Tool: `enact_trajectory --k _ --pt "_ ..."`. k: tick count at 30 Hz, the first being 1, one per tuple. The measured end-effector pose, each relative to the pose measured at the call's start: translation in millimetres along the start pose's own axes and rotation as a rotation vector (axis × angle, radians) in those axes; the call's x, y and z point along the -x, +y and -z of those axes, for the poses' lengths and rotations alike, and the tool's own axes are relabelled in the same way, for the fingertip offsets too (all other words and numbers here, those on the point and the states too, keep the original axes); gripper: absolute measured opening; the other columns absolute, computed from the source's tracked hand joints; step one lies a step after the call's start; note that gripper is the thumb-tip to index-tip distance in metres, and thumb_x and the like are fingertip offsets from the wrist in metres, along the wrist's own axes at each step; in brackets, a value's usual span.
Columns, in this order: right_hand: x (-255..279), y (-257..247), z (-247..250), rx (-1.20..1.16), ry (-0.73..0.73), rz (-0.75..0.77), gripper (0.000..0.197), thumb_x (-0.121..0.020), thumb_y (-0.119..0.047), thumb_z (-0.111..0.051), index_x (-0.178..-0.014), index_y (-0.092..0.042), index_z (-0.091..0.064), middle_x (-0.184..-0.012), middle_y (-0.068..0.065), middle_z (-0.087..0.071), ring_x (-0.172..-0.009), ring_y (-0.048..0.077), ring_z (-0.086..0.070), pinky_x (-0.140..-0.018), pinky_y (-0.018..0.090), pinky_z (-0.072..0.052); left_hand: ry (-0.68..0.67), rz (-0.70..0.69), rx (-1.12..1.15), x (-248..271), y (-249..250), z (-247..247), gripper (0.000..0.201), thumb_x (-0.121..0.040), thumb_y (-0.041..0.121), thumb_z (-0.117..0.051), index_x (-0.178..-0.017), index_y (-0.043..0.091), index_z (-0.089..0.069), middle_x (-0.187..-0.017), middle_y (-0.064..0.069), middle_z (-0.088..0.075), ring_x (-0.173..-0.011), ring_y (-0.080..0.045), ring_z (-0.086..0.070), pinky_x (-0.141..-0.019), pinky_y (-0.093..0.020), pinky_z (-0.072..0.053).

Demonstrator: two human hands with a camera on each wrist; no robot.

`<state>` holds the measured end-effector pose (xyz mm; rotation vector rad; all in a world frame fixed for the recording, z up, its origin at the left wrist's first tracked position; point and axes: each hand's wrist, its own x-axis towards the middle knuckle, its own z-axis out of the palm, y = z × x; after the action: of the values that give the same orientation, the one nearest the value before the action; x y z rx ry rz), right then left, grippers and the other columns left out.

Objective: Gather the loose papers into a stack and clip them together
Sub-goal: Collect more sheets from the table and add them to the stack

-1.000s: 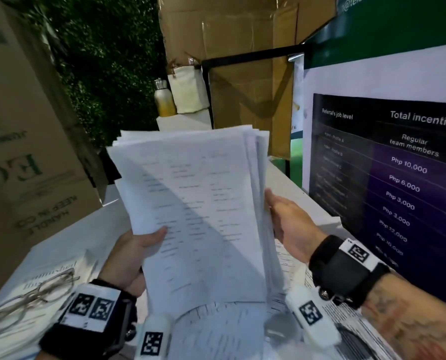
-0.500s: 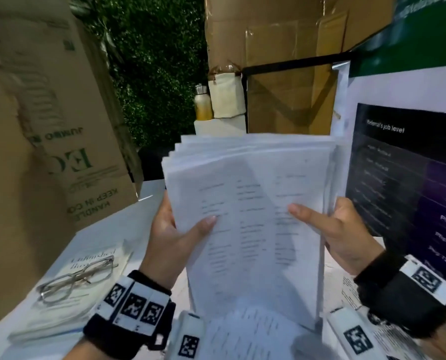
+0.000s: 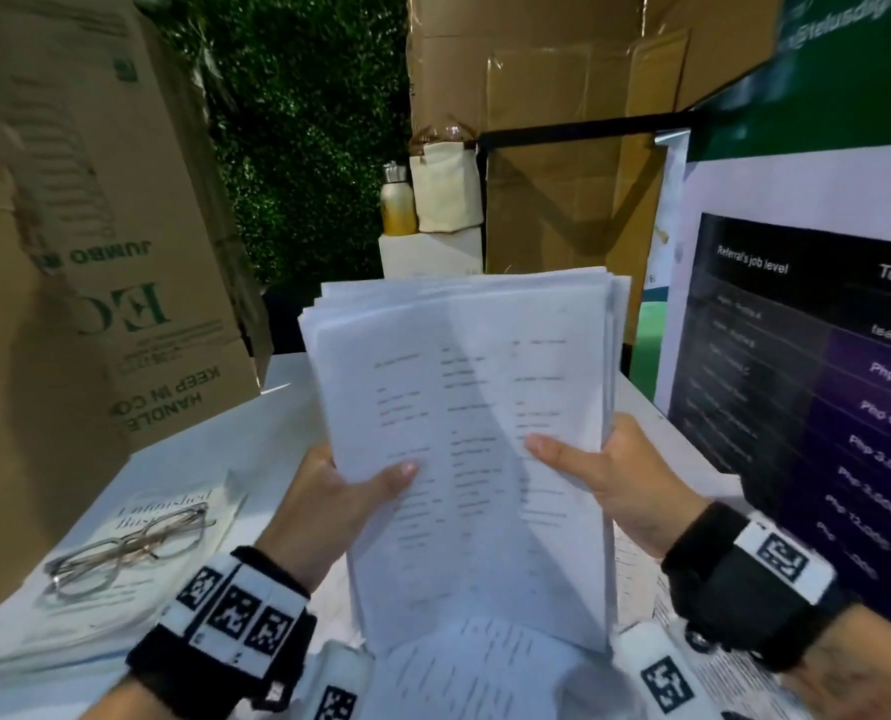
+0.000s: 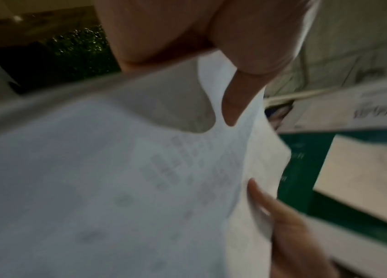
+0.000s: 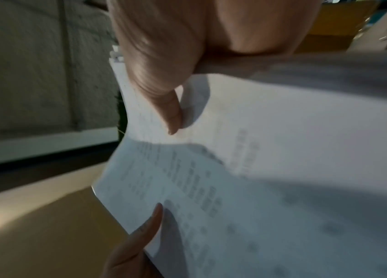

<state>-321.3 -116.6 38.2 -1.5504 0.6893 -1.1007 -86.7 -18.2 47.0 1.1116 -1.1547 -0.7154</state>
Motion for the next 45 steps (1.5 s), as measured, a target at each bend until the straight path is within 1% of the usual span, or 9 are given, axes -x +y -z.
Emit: enact_trajectory --k 7,13,18,24,27,32,37,42,45 --pt "-3.0 16.7 36.3 0.593 -0.328 -0.239 0.049 -0.069 -0.045 -0.082 -0.112 -0.030 -0.065 -0.113 -0.009 -0.071 -0.099 0.009 -0.068 -0.091 0.028 -0.055 0.081 0.042 -0.192 2.2 -15.8 21.5 0.009 -0.075 0.012 -0.074 -0.067 0.009 -0.075 -0.065 0.006 -0.076 -0.061 -0.010 -0.070 -0.057 -0.024 -0.057" --pt "-4.8 36.3 28.4 0.982 -0.424 -0.446 0.094 -0.053 -0.076 -0.075 -0.131 -0.030 -0.047 -0.119 -0.007 -0.058 -0.101 0.012 -0.058 -0.076 0.024 -0.045 0.311 0.142 -0.133 -10.3 -17.9 53.4 0.009 -0.088 0.008 -0.066 -0.095 0.009 -0.072 -0.098 -0.012 -0.076 -0.087 -0.029 -0.072 -0.089 -0.046 -0.053" --pt "-5.6 53.3 -15.4 1.222 -0.455 -0.364 0.120 -0.040 -0.077 -0.076 -0.143 -0.035 -0.032 -0.129 -0.002 -0.050 -0.119 0.025 -0.048 -0.099 0.044 -0.046 0.395 0.190 0.026 -11.7 -19.2 67.8 0.025 -0.092 0.011 -0.060 -0.116 0.003 -0.065 -0.116 -0.015 -0.067 -0.106 -0.031 -0.064 -0.095 -0.040 -0.046" --pt "-19.7 53.7 -41.6 1.195 -0.507 -0.392 0.069 -0.073 -0.043 -0.080 -0.132 -0.021 -0.052 -0.127 0.000 -0.061 -0.115 0.025 -0.059 -0.095 0.035 -0.050 0.414 0.202 0.086 -8.1 -11.8 72.8 0.029 -0.092 0.011 -0.059 -0.120 0.000 -0.063 -0.117 -0.016 -0.067 -0.104 -0.030 -0.064 -0.094 -0.040 -0.046" --pt "-21.2 45.0 -30.7 1.056 -0.412 -0.400 0.064 -0.089 -0.040 -0.067 -0.142 -0.013 -0.045 -0.143 0.003 -0.052 -0.130 0.023 -0.051 -0.104 0.030 -0.040 0.418 0.178 0.114 -5.3 -7.5 75.6 0.032 -0.092 0.009 -0.060 -0.122 0.000 -0.062 -0.114 -0.013 -0.068 -0.100 -0.028 -0.066 -0.094 -0.043 -0.049" --pt "-11.8 40.7 20.4 0.463 -0.109 -0.400 0.017 -0.095 -0.020 -0.063 -0.093 -0.003 -0.067 -0.084 0.009 -0.065 -0.073 0.020 -0.061 -0.063 0.027 -0.047 0.418 0.190 0.202 -5.8 -8.3 84.6 0.031 -0.093 0.011 -0.058 -0.122 0.001 -0.062 -0.118 -0.013 -0.068 -0.102 -0.027 -0.066 -0.090 -0.040 -0.050" --pt "-2.3 39.2 44.2 0.041 0.181 -0.264 0.020 -0.097 -0.013 -0.058 -0.112 -0.007 -0.069 -0.107 0.008 -0.076 -0.097 0.025 -0.072 -0.088 0.040 -0.057 0.325 0.298 0.302 -7.5 -16.9 68.0 0.028 -0.091 0.013 -0.056 -0.116 0.006 -0.065 -0.122 -0.015 -0.067 -0.110 -0.031 -0.064 -0.089 -0.045 -0.055" --pt "4.6 37.5 32.2 -0.186 0.174 -0.223 0.036 -0.083 -0.028 -0.063 -0.113 -0.009 -0.070 -0.110 0.008 -0.076 -0.099 0.027 -0.073 -0.084 0.040 -0.060 0.144 0.425 0.395 -6.5 -20.3 39.6 0.026 -0.096 0.018 -0.048 -0.110 0.008 -0.067 -0.099 -0.012 -0.078 -0.084 -0.029 -0.075 -0.072 -0.045 -0.062" --pt "10.1 38.0 20.3 -0.226 0.105 -0.202 0.036 -0.077 -0.031 -0.065 -0.102 -0.007 -0.073 -0.101 0.011 -0.078 -0.085 0.023 -0.076 -0.067 0.031 -0.063 0.062 0.423 0.438 -3.2 -15.5 26.8 0.027 -0.095 0.021 -0.048 -0.110 0.010 -0.068 -0.105 -0.013 -0.077 -0.093 -0.033 -0.073 -0.086 -0.051 -0.055"
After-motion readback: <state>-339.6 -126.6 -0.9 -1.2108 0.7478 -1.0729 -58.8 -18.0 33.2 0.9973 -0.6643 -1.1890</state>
